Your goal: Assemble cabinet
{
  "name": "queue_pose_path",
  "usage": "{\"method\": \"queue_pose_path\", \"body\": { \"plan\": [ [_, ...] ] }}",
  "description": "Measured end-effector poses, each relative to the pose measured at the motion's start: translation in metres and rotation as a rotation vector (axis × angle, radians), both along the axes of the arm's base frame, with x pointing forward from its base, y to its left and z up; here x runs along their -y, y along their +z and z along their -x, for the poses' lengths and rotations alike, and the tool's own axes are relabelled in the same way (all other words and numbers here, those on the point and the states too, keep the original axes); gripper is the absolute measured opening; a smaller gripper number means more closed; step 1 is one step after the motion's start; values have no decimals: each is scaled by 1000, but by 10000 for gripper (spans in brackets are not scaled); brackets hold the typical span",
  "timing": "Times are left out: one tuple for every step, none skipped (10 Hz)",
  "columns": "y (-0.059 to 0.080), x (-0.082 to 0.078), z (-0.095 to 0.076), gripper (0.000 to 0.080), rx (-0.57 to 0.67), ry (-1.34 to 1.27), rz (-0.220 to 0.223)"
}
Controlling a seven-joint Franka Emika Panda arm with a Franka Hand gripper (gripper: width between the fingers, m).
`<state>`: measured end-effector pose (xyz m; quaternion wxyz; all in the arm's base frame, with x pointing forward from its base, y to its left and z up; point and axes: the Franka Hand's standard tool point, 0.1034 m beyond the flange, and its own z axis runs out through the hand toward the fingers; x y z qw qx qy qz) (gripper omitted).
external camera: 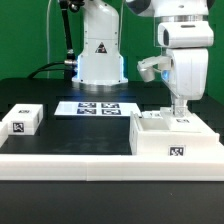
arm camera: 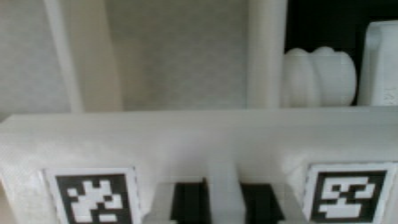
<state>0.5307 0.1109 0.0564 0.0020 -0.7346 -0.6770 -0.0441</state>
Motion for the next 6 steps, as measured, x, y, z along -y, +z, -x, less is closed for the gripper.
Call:
{"method": "queue_pose_path", "body": {
  "plan": [
    [0,0,-1,71,0,2,0],
    [0,0,-6,71,-6,1,2],
    [0,1,-13,71,-18,-1,6],
    [0,1,-22,71,-25,-3,8],
    [0,3,-30,71,-17,-6,5],
    [0,3,-34,71,-10,-7,2]
  ]
}}
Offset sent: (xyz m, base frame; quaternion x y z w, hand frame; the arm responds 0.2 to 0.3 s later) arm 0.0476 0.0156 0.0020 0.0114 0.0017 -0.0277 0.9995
